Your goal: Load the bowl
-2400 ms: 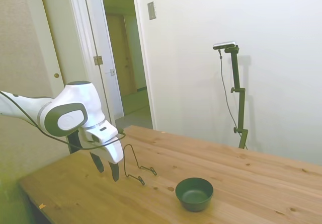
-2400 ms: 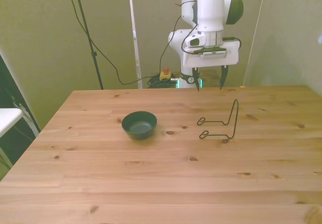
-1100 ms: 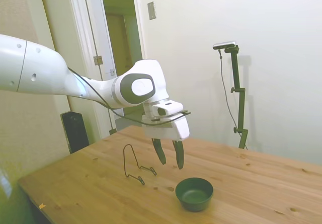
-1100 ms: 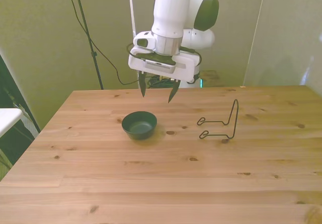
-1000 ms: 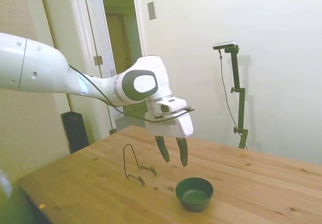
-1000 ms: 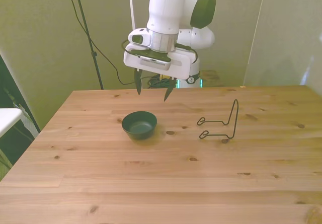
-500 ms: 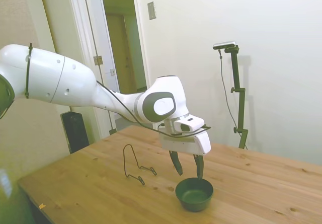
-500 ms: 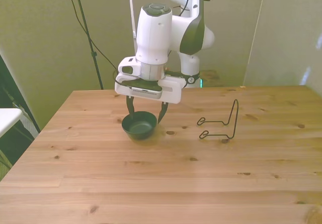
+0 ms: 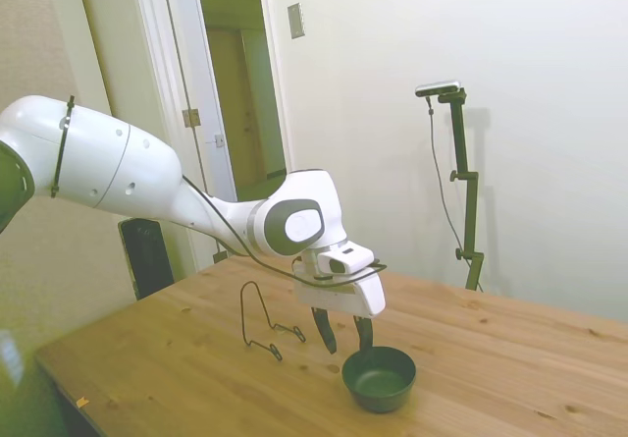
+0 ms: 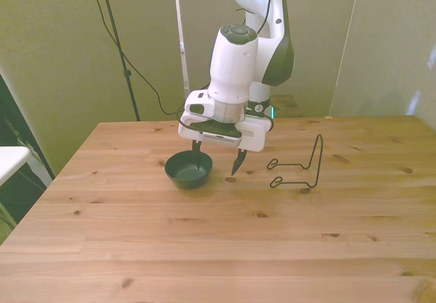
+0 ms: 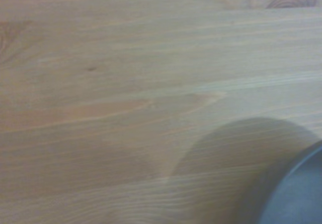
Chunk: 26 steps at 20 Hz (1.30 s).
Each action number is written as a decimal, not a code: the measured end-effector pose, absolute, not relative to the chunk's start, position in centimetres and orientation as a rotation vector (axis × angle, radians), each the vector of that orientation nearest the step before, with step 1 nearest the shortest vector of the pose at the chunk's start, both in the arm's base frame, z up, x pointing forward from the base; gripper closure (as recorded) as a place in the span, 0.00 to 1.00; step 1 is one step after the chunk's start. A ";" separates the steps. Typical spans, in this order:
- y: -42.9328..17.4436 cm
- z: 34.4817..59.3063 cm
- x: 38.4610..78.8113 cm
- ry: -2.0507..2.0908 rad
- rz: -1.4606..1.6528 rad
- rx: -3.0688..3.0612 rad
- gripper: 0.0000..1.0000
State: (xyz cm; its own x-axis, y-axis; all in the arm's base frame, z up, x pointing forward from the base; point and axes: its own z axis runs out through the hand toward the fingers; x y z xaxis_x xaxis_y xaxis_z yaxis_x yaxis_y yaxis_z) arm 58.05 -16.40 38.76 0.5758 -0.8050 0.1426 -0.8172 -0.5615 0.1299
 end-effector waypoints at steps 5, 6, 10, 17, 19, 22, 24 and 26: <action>-17.9 43.7 57.6 -1.422 0.116 2.589 0.00; -18.0 44.3 57.5 -1.435 0.107 2.579 0.00; -17.6 43.4 57.8 -1.438 0.078 2.556 0.00; -17.3 40.4 58.8 -1.422 0.045 2.547 0.00; -17.1 40.0 59.0 -1.429 0.042 2.540 0.00; -17.1 38.4 59.4 -1.433 0.032 2.531 0.00; -17.4 36.9 59.7 -1.435 0.021 2.522 0.00; -17.7 36.0 60.0 -1.436 0.011 2.514 0.00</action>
State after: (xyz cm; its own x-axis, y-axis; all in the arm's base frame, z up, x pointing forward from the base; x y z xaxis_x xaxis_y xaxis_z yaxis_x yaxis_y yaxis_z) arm 59.99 -17.67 36.03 0.5156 -0.8473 0.1274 -0.8492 -0.4855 0.2078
